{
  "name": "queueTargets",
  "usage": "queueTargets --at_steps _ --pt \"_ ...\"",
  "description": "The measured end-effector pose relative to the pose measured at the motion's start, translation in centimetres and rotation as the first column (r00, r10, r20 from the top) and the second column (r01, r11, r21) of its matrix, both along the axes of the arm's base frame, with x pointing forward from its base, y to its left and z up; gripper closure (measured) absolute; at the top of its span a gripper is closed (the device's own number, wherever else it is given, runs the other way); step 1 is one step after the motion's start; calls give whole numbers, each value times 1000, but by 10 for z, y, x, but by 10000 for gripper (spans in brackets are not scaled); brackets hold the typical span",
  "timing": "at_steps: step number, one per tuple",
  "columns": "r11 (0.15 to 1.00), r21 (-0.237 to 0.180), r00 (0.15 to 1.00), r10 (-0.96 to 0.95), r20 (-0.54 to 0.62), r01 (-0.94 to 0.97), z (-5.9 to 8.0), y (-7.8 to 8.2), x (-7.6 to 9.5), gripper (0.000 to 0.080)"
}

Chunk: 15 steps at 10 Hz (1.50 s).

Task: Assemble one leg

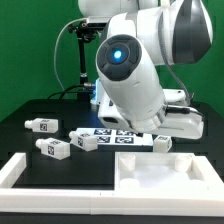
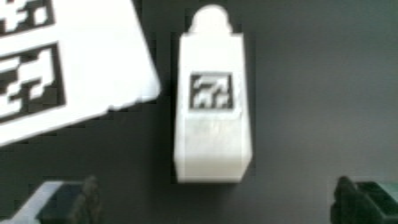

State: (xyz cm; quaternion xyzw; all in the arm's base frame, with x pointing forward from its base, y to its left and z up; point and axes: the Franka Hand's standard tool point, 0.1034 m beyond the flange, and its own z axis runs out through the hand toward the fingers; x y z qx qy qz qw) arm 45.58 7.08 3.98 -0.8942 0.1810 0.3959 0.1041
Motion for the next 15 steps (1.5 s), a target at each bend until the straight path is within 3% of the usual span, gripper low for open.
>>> queueTargets --at_steps 4,7,8,13,15 --pt "1000 -4 1000 -4 -2 4 -3 0 -1 150" --pt "999 37 996 -27 -80 30 -22 13 -21 150" --pt "999 34 996 -20 -90 23 -28 16 -26 150" --pt "999 35 995 -13 -96 16 -31 19 -30 162" --pt "999 35 995 -14 -95 17 -31 19 -30 517"
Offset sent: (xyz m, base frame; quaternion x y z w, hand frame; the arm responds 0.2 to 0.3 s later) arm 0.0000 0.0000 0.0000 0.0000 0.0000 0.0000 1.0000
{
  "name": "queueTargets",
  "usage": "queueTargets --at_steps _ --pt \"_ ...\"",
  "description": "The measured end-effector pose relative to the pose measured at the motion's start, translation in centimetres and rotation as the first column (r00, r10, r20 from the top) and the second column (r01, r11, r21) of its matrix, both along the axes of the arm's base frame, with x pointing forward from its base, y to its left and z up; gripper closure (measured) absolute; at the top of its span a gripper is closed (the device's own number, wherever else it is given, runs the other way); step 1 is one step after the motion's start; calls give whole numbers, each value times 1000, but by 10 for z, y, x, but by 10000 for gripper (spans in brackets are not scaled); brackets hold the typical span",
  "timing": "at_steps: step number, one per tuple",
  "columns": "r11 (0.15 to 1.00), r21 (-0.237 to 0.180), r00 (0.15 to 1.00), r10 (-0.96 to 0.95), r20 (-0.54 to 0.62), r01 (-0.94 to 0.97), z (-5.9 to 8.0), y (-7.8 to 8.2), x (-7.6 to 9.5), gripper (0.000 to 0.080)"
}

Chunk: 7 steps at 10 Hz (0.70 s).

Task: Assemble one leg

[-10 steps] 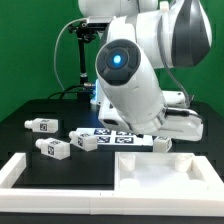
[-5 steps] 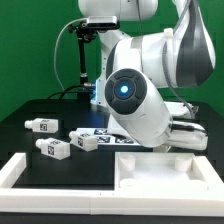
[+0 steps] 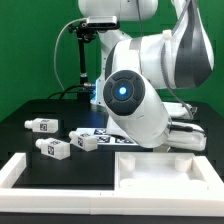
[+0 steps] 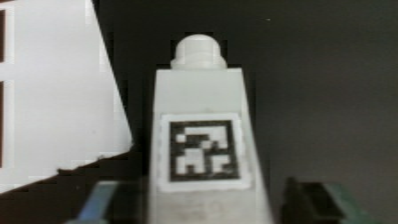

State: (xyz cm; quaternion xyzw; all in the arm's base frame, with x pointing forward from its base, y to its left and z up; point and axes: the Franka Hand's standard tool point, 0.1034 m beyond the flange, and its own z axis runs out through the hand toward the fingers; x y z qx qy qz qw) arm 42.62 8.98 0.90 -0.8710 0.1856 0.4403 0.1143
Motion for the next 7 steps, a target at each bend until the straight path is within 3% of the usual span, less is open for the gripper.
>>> queueTargets --at_steps 1,3,6,7 --pt "1000 2 1000 8 8 -8 4 -2 2 517" --pt "1000 4 994 22 102 -23 54 -17 40 514" --pt "997 -56 935 66 348 -49 121 -19 90 514" --pt "995 -99 883 75 464 -32 116 -14 92 514"
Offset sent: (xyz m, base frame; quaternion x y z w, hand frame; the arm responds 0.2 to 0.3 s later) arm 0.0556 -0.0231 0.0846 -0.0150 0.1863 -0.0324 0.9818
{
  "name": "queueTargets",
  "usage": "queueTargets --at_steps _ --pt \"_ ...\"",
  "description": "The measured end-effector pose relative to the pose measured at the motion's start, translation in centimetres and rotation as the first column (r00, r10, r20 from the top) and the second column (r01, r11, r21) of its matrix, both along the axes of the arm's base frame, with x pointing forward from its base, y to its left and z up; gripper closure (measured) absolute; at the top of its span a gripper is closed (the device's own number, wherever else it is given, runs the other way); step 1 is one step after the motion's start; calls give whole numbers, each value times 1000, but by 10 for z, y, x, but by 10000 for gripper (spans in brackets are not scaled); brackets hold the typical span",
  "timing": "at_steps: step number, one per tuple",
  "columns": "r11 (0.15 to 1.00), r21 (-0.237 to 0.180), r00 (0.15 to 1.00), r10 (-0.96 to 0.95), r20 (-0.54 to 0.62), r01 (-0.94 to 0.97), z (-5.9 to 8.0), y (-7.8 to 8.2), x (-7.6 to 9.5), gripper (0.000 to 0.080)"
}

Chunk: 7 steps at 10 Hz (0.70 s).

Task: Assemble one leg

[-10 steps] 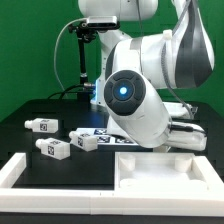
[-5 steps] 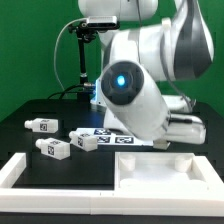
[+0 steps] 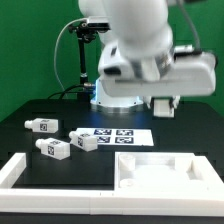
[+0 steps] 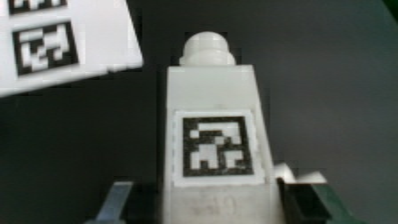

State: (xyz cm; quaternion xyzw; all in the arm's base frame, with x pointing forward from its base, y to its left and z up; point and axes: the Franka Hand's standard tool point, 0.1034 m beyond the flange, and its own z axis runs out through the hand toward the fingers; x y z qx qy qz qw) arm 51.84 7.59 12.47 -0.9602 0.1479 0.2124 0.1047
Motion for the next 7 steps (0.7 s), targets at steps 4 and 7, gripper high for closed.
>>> queueTargets --at_steps 4,7 --pt "995 -95 965 49 256 -25 2 1 14 514" --pt "989 -139 871 106 479 -43 19 -15 80 514"
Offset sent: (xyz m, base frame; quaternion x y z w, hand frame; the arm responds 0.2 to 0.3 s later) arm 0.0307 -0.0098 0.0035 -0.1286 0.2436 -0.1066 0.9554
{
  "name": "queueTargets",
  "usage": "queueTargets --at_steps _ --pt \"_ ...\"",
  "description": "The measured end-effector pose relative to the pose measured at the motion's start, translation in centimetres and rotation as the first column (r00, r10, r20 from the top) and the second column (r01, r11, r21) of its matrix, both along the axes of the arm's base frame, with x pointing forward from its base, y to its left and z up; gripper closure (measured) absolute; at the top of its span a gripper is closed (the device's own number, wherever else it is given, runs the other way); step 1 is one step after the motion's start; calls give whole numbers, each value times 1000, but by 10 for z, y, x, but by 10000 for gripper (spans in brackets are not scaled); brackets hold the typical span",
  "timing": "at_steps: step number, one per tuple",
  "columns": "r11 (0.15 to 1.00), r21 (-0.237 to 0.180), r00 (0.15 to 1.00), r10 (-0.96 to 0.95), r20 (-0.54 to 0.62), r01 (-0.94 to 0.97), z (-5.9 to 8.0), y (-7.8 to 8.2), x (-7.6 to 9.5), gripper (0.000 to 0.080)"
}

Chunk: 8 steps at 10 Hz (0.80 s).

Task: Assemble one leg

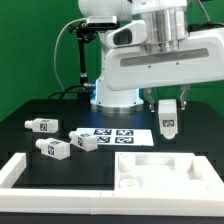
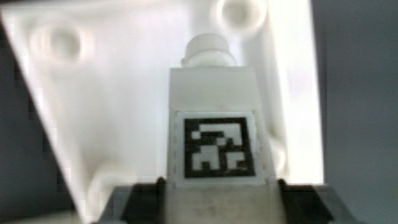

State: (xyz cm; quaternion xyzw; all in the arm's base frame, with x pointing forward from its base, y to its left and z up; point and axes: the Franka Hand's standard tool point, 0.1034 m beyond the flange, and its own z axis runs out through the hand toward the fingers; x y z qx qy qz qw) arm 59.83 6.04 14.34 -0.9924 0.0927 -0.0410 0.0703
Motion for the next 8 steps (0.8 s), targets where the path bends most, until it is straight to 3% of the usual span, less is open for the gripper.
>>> queueTargets --at_steps 1,2,3,4,6,8 --pt "1000 -5 999 -2 50 3 4 4 8 514" --pt "999 -31 983 -13 186 19 5 2 14 514" --pt "999 -45 973 -12 229 23 0 2 8 514" --pt "998 -63 946 -8 325 30 2 6 13 512" --pt "995 -104 890 50 454 -3 -5 27 25 512" --pt "989 -142 859 112 499 -46 -16 46 33 512"
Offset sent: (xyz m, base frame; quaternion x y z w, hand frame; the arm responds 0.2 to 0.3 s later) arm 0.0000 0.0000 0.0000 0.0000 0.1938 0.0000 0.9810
